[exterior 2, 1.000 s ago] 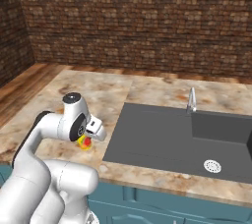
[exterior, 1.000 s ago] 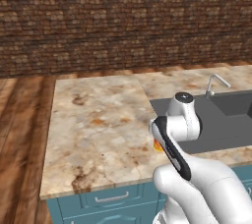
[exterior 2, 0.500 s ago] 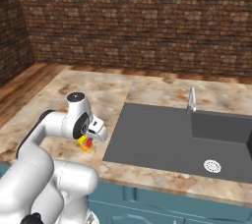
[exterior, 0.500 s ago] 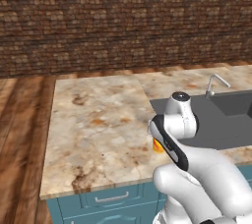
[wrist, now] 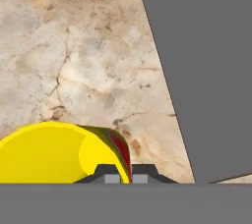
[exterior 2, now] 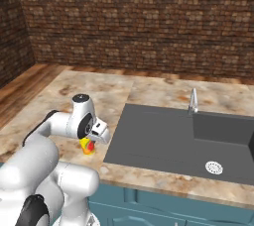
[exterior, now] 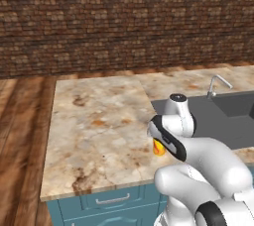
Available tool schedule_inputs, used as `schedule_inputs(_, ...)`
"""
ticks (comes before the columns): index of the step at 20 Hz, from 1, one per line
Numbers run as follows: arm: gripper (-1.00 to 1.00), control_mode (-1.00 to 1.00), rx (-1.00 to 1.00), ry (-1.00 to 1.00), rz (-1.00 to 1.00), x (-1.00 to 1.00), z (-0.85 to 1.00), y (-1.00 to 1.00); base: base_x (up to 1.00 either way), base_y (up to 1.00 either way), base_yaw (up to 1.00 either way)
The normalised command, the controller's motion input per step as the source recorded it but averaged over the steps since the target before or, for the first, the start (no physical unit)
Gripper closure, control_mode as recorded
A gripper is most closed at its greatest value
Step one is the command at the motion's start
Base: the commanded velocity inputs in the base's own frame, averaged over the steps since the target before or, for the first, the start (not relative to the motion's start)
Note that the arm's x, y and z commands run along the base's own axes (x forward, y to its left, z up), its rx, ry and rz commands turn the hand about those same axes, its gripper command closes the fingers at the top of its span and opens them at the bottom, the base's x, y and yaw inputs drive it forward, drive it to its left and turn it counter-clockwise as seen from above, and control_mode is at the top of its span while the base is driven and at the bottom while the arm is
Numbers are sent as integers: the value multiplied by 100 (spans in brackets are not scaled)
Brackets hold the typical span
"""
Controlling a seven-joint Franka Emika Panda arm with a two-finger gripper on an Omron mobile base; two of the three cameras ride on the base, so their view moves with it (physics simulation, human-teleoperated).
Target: Pick the cup and bowl from the counter and place them on the counter next to the sink.
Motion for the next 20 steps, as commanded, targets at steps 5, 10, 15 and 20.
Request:
schedule_inputs(5,100,-100,0,0,0,0,-52,0,0,0,0)
schedule_inputs(10,100,-100,0,-2,0,3,-51,0,0,0,0)
schedule_inputs(15,100,-100,0,0,0,0,-18,0,0,0,0)
schedule_inputs(20,-100,-100,0,0,0,0,0,0,0,0,0)
